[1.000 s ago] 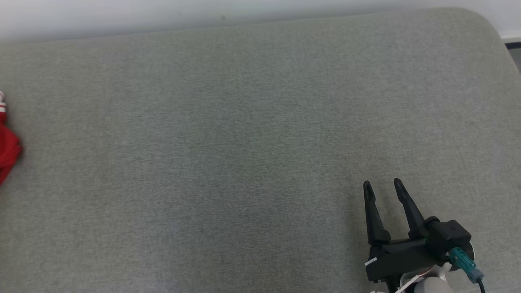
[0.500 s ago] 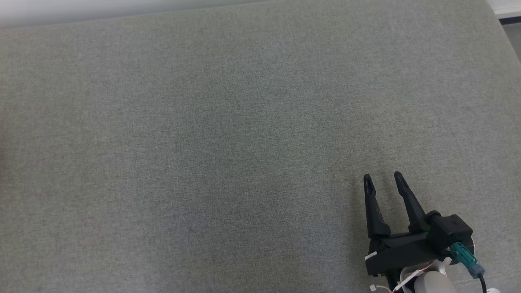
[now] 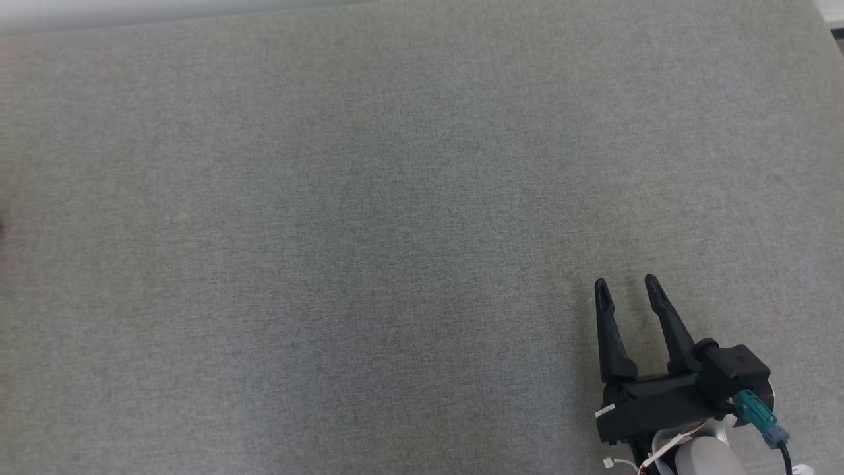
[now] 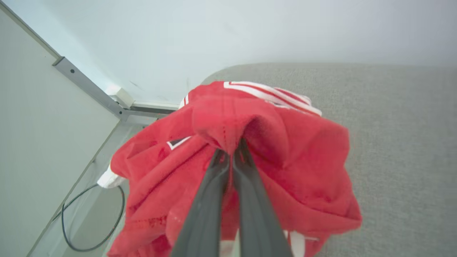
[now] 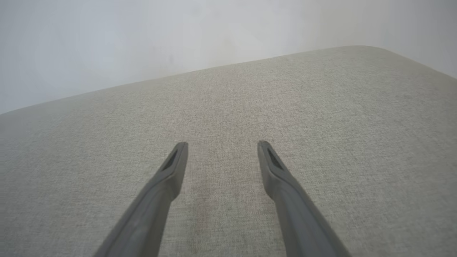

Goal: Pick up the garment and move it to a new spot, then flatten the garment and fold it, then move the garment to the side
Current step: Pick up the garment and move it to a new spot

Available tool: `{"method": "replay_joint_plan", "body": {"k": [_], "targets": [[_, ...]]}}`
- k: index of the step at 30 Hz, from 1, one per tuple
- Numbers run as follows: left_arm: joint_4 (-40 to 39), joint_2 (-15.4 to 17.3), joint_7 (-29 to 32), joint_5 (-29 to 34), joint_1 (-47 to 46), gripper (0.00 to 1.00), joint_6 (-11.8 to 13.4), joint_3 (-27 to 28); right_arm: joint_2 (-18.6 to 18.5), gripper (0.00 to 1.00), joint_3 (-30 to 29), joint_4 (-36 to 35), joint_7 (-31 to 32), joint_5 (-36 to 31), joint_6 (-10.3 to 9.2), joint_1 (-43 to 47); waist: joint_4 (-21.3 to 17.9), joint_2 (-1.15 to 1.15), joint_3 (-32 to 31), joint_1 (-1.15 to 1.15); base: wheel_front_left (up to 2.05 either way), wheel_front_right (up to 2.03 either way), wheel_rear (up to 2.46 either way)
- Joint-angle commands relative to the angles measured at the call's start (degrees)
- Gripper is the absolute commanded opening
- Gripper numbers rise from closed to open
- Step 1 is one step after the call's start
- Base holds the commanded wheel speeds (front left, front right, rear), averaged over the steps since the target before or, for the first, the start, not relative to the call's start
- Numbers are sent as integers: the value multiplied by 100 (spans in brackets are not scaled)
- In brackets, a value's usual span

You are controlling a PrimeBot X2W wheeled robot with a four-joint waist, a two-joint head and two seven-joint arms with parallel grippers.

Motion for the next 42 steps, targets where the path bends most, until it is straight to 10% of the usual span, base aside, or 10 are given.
{"method": "replay_joint_plan", "body": {"k": [1, 17, 42], "targets": [[-73, 25, -186, 37, -112, 0, -7, -9, 1, 100, 4, 19, -4, -56, -13, -16, 59, -1, -71, 0, 0, 0, 0], [-1546, 1, -1571, -171, -1461, 0, -258, -303, 2, 100, 98, 108, -4, 125, -13, 365, 268, -1, -762, 0, 0, 0, 0], [-4294, -1356, -670, -796, -1928, 0, -221, -1523, 1, 100, 174, 152, -4, 400, -14, 565, -684, -1, -973, 0, 0, 0, 0]]}}
